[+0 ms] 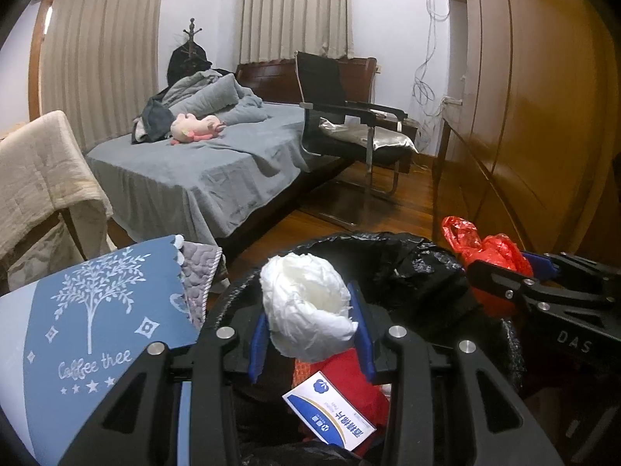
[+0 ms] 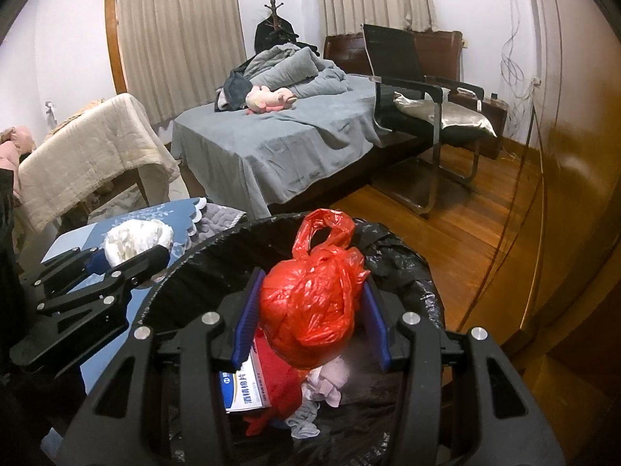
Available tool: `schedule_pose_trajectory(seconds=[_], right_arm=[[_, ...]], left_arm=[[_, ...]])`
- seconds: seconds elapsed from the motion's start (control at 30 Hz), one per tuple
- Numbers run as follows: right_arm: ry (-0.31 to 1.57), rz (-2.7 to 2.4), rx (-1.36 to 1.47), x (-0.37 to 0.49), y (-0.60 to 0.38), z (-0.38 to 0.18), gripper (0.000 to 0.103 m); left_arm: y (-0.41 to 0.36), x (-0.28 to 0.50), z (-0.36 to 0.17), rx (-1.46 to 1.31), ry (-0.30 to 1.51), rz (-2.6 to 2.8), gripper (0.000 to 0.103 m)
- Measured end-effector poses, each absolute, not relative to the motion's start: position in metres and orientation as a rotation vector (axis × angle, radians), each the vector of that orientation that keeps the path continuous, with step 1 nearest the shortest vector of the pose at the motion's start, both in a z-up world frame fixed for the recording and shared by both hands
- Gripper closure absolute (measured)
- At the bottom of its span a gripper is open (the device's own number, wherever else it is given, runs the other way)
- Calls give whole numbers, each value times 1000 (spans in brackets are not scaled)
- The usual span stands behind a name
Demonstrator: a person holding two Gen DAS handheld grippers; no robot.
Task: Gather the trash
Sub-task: 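Open both tools to drop the tissue and red bag into the bin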
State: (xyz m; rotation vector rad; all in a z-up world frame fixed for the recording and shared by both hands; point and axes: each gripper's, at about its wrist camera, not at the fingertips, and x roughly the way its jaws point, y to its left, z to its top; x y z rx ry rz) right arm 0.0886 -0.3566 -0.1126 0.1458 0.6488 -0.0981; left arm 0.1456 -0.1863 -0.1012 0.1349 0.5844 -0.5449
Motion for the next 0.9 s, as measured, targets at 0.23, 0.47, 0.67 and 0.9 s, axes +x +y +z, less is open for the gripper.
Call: schedule_pose_trajectory(seconds=[0.23,0.47,0.67,0.9], right_arm=[[660,-120,127,94,-359,-119,39],[639,-160,104,90,-361,-119,17],[634,-162,86,85,-359,-114,7],[613,-97,140,73,-348,-86,6]], left_arm=[[-190,149,-105,127,609,-595,49],[-181,150,-97,116,592,-575,27],[-162,148,-84,122,572,-502,13],[-141,132,-61,134,551,-445,6]])
